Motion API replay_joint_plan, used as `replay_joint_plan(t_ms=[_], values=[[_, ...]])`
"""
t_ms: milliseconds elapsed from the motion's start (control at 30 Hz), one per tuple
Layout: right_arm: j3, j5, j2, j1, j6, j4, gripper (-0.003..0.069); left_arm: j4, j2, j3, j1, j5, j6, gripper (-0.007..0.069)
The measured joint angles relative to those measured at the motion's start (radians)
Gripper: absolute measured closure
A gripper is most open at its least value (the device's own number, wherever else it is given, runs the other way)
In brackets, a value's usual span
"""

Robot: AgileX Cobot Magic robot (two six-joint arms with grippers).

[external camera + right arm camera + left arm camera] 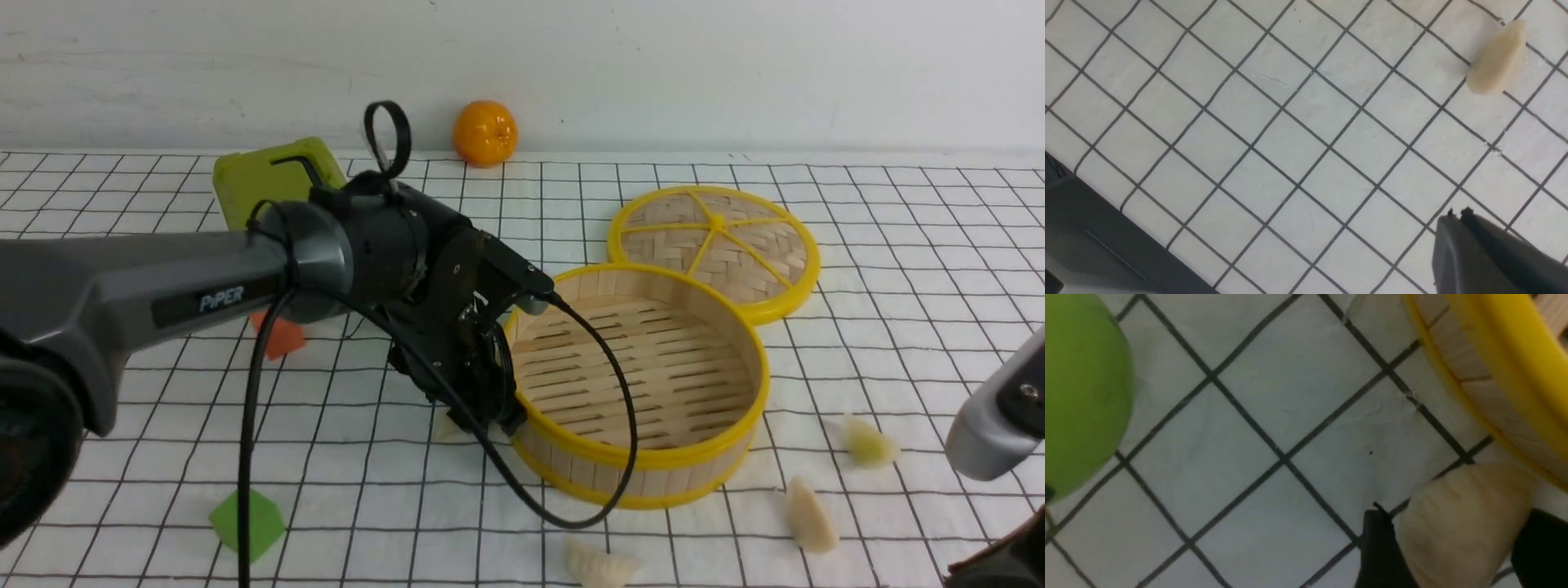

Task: Put the dumplings into the steamer on the table with the white tablecloth.
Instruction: 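Reach for and grasp a dumpling on the table with the left gripper, then place the dumpling into the bamboo steamer basket with the left gripper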

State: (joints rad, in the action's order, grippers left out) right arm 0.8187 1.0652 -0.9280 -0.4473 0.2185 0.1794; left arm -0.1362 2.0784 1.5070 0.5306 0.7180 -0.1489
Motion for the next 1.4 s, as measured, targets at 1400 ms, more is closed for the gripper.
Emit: replay_joint_plan(t_ms=[1400], values=[[0.0, 0.136, 0.256, 0.0, -0.102, -0.11, 0.0639, 0.008, 0.307, 0.75, 0.184, 0.179, 0.608, 0.019]])
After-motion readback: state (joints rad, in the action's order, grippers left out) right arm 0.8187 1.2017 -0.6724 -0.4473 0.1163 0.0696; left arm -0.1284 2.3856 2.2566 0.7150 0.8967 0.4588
